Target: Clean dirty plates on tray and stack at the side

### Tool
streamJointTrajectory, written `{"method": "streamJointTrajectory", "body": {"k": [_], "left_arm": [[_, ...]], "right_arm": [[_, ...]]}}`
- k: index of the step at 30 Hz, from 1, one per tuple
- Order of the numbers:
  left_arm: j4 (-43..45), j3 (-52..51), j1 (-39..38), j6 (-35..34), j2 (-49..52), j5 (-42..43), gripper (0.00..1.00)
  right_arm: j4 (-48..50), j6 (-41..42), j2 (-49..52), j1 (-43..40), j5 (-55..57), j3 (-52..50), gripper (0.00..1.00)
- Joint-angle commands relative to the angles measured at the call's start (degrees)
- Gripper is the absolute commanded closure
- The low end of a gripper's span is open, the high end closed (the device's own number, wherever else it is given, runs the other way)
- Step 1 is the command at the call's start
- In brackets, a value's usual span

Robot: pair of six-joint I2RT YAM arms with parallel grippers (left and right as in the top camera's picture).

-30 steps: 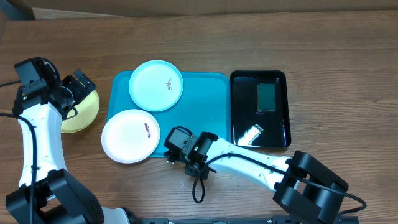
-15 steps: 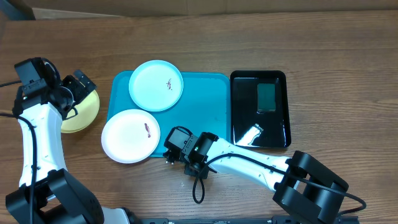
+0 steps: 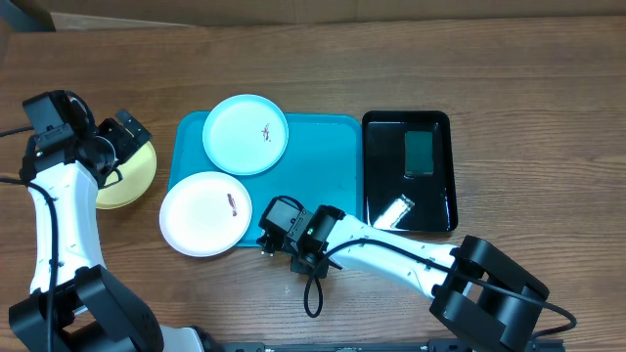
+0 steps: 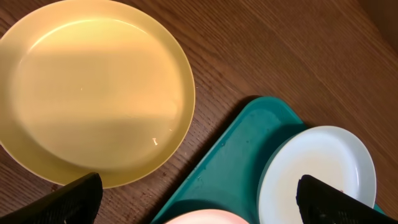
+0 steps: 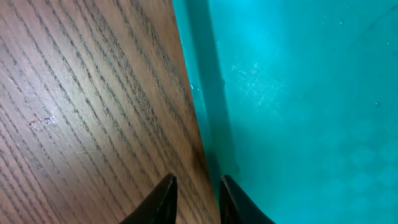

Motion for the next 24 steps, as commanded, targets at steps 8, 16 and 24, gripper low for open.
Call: {"method": "streamJointTrajectory", "body": {"k": [8,16,24], "left_arm": [[0.04,0.17,-0.37,-0.79,0.28,0.61,0.00],[0.04,0.17,-0.37,-0.79,0.28,0.61,0.00],[0.04,0.17,-0.37,-0.79,0.28,0.61,0.00]], "right_arm": [[1.03,-0.20,-1.64,-0.26,0.50,-1.40,0.75],[2.25,-0.17,-1.64,-0.26,0.50,-2.36,0.75],[2.29,-0.17,-1.64,-0.26,0.35,-2.40,0.79]]}}
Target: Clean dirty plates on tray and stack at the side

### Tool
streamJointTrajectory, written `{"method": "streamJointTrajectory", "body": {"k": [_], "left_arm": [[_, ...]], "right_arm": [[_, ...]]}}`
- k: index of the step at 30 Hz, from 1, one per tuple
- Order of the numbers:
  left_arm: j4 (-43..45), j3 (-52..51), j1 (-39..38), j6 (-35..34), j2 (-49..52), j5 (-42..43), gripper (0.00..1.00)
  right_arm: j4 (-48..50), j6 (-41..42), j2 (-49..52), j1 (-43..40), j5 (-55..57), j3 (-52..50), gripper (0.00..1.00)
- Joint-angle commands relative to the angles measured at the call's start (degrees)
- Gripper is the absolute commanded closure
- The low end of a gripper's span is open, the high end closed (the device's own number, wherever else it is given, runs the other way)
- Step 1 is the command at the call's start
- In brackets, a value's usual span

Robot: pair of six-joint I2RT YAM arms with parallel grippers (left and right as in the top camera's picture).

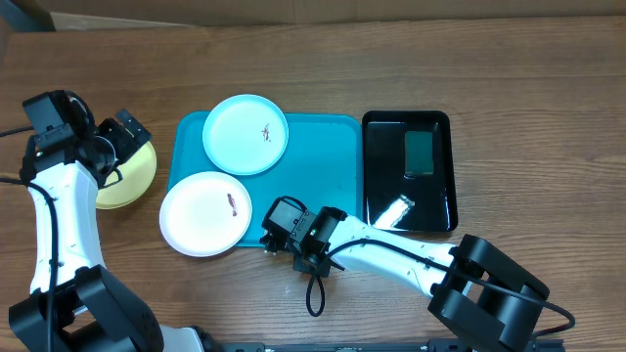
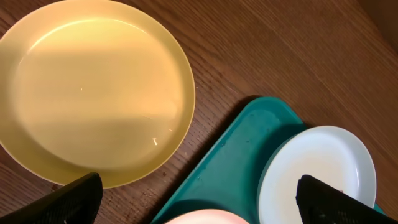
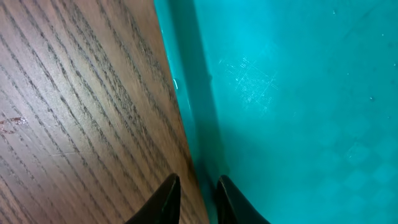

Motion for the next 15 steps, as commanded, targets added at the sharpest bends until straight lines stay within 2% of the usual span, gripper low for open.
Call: {"method": "streamJointTrajectory", "body": {"k": [1,15], "left_arm": [[0.04,0.17,-0.37,-0.79,0.28,0.61,0.00],[0.04,0.17,-0.37,-0.79,0.28,0.61,0.00]], "right_arm": [[0.07,-0.20,-1.64,-0.04,-1.01,-0.68,0.78],[3.50,-0.20,-1.64,-0.04,-0.76,-2.71,0.78]]}}
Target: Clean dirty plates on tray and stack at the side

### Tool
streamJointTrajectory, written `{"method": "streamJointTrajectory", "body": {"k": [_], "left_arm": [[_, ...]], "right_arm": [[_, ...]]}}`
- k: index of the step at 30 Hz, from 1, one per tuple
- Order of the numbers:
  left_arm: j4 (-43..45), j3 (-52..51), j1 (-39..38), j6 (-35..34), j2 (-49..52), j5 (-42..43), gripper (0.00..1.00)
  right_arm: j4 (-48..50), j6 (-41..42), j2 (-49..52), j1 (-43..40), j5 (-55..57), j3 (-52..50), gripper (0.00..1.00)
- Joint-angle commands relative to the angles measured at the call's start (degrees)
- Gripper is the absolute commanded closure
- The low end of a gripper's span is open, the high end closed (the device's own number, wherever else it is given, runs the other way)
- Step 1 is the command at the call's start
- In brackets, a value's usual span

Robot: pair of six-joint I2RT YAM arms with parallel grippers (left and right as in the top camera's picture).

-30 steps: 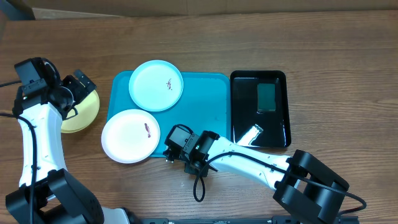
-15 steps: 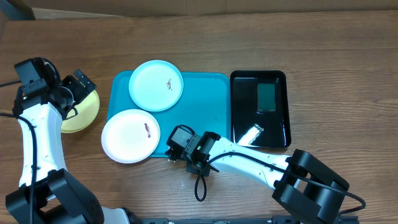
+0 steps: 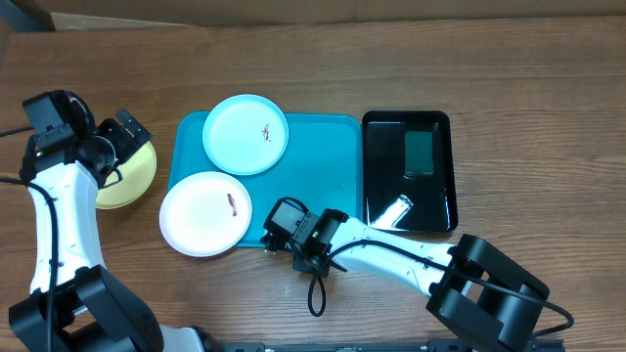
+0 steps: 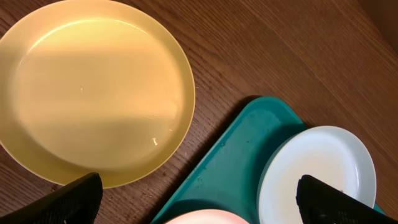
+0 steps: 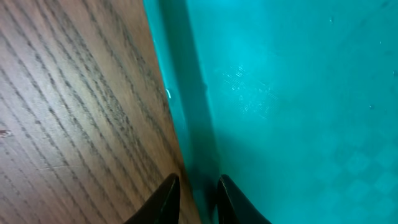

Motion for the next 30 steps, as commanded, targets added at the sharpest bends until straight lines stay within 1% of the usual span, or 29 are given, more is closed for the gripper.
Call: {"method": "streamJointTrajectory", "body": {"k": [1,6,15,30], "left_arm": [[0.04,0.17,-0.37,-0.79,0.28,0.61,0.00],[0.04,0.17,-0.37,-0.79,0.28,0.61,0.00],[0.04,0.17,-0.37,-0.79,0.28,0.61,0.00],[0.04,0.17,-0.37,-0.79,0.28,0.61,0.00]], "right_arm": [[-0.02,-0.17,-1.64,0.09,-1.03,-0.87,0.78],[0.00,-0.20,-1.64,0.09,-1.03,-0.87,0.78],[0.13,-0.24,-1.64,0.09,-0.59,-0.87,0.85],[0.11,-0.46,-1.64,0.09,0.96,-0.87,0.85]]}}
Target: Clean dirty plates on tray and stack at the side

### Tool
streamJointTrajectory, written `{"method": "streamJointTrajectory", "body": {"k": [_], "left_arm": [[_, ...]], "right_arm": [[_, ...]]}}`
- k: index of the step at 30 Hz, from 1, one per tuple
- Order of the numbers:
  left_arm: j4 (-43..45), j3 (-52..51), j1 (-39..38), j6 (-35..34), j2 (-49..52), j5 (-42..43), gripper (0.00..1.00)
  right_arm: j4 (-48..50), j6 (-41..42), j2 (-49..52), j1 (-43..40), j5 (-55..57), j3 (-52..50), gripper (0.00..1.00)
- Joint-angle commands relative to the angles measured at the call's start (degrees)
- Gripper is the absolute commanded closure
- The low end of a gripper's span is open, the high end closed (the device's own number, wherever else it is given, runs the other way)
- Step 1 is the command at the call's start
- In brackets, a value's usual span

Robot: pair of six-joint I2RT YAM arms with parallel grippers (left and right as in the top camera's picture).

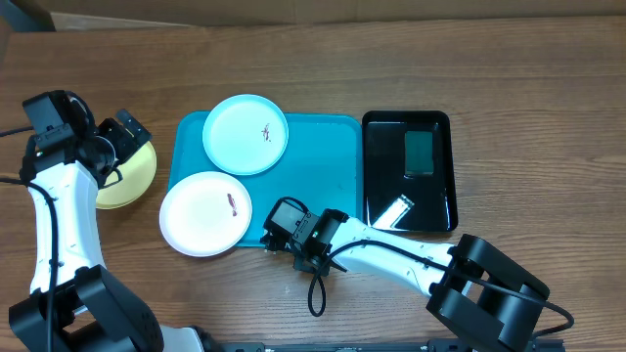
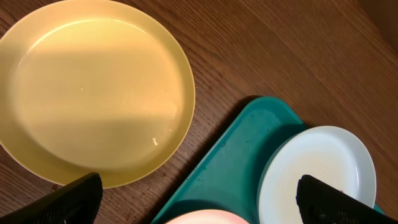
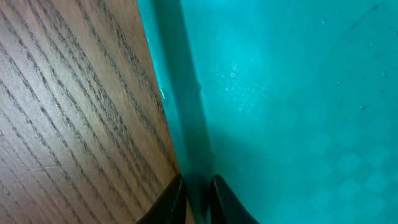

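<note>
A teal tray holds a pale blue plate with a dark smear and a white plate with a reddish smear. A yellow plate lies on the table left of the tray. My left gripper hovers open over the gap between the yellow plate and the tray's corner, gripping nothing. My right gripper is at the tray's front edge. In the right wrist view its fingers pinch the tray's rim.
A black tray stands right of the teal one, holding a dark green sponge and a small white object. Bare wood surrounds the trays. A black cable loops on the table below the right arm.
The right fingers stand closer together, now pinching the tray's front rim. The rim has shifted slightly left in the right wrist view. The left arm and the plates have not moved.
The right gripper stood with its fingers astride the tray's front rim, a gap between them. Over the following moments the rim slid leftward in its view, and now the fingers have narrowed onto it. The left gripper stayed open over the yellow plate throughout.
</note>
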Motion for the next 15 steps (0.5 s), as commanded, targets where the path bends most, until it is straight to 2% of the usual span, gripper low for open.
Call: {"method": "streamJointTrajectory", "body": {"k": [1,15], "left_arm": [[0.04,0.17,-0.37,-0.79,0.28,0.61,0.00],[0.04,0.17,-0.37,-0.79,0.28,0.61,0.00]], "right_arm": [[-0.11,0.22,-1.64,0.15,-0.15,-0.87,0.85],[-0.48,-1.03,-1.64,0.15,0.90,-0.87,0.82]]}}
